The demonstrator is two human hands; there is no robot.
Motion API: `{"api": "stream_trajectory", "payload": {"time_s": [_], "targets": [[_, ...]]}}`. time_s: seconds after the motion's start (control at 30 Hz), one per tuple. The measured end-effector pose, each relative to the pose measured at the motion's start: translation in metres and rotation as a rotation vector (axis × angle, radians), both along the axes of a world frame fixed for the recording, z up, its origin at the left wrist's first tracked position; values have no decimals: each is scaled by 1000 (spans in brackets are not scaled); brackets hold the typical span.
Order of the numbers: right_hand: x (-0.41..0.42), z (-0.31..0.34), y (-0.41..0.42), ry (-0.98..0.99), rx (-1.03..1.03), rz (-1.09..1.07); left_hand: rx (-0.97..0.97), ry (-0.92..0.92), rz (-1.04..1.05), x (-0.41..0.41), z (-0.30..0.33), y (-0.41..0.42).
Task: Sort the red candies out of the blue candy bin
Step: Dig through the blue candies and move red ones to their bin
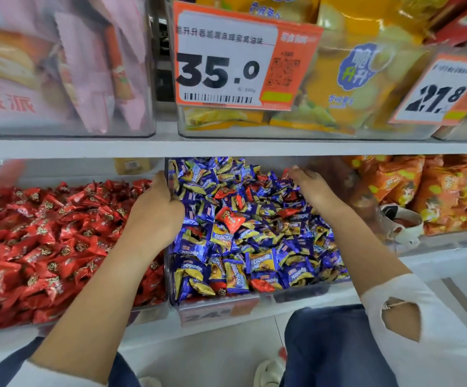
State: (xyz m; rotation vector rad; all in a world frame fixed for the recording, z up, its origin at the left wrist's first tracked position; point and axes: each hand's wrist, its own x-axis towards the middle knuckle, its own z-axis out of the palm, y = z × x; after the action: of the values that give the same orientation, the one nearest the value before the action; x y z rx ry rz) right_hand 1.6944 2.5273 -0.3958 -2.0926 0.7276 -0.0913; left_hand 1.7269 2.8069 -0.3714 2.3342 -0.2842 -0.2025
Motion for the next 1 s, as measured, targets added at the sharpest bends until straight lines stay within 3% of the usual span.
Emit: {"api": "stream_trajectory", "payload": {"time_s": [0.1,0.23,0.37,0.7,1.0], "targets": [[13,1,11,54,31,49,3,-12,9,0,-2,-1],[28,0,21,252,-92,114,19,-13,8,1,-2,-1],[44,-11,35,310,54,129,30,-14,22,0,-2,-3],[49,-4,52,143,407,111,18,-20,4,2,-2,1],[6,19,80,29,344,307,50,-6,-24,1,2,0]]}}
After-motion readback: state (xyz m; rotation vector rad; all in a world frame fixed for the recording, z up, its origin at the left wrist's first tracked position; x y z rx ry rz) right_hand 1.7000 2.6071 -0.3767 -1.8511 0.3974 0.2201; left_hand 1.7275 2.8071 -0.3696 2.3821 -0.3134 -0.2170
